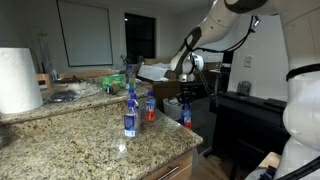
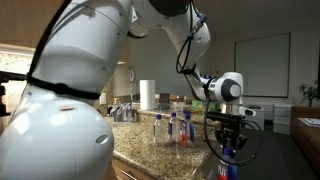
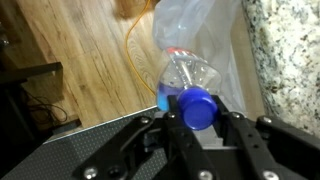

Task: Pick up the bottles from the counter and throw them in the bin

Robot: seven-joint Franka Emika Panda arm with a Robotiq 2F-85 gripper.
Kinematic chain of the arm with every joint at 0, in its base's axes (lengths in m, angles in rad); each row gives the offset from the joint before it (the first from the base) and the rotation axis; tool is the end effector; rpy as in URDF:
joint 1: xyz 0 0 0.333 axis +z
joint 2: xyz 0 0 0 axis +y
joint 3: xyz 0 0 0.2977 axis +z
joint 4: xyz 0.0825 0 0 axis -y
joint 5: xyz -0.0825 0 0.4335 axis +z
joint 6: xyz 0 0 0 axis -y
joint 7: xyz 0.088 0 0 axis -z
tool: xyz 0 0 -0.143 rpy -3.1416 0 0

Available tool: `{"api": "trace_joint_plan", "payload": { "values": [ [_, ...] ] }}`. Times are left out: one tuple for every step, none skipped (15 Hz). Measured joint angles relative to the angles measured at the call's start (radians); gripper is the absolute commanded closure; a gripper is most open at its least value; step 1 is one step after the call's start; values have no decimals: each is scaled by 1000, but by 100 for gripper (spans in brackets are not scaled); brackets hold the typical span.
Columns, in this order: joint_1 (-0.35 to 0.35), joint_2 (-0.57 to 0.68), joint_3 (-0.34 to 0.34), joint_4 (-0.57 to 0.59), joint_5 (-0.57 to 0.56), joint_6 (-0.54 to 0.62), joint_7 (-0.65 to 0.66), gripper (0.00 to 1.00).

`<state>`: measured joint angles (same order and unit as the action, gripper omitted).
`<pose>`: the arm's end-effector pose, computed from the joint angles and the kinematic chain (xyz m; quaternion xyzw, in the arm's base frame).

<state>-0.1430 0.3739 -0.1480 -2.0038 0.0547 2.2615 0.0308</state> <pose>0.5907 -0.1763 0.1742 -0.9830 0.1748 0.0561 0.0002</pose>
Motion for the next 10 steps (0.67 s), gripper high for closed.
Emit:
{"api": "trace_joint_plan", "payload": {
  "values": [
    [0,15,4,25,21,0,2,90],
    [0,28,10,48,39,0,5,90],
    [1,38,15,70,56,0,7,90],
    [1,47,22,89,71,0,8,90],
    [1,55,30,104,82,0,9,90],
    [2,63,39,115,95,0,10,90],
    [3,70,49,121,105,0,12,90],
    [4,78,58,122,110,0,14,90],
    [6,87,64,123,111,0,16,90],
    [6,97,64,124,111,0,16,90]
  ]
}}
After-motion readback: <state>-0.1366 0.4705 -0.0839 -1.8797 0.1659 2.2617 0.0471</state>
